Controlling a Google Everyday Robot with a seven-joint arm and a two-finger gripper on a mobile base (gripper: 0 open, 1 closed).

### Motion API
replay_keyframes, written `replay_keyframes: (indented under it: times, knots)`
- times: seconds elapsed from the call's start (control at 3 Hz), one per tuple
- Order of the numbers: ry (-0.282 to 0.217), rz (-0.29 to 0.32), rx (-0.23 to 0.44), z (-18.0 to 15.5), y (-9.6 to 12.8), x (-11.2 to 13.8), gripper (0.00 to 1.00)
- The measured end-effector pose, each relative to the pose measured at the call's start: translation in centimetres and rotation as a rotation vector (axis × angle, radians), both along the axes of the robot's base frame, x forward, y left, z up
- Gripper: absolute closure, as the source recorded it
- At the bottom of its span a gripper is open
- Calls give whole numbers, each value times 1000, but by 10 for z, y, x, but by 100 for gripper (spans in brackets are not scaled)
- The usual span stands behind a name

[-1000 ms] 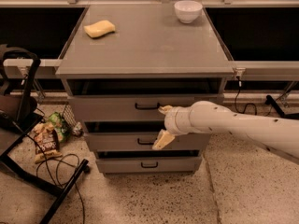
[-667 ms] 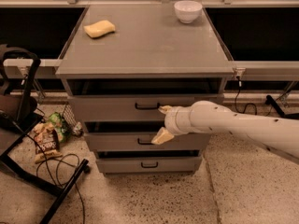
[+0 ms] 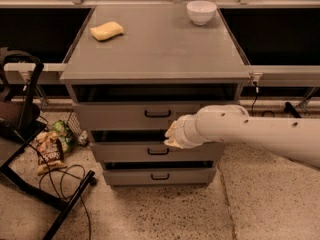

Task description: Close top drawer

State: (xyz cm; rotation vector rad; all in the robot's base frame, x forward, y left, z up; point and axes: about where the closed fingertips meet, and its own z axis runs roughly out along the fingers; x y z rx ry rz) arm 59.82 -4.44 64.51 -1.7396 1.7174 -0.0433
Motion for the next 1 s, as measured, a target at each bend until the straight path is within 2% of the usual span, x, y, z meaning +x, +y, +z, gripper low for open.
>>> replay_keyframes:
  times: [0.33,0.67,1.0]
  knots:
    - [-31,-5,-128,62,-28,-13,89]
    - [-19,-118,-226,118,-92,-41,100]
    - [-9,-332,-263,149,-167,-82,100]
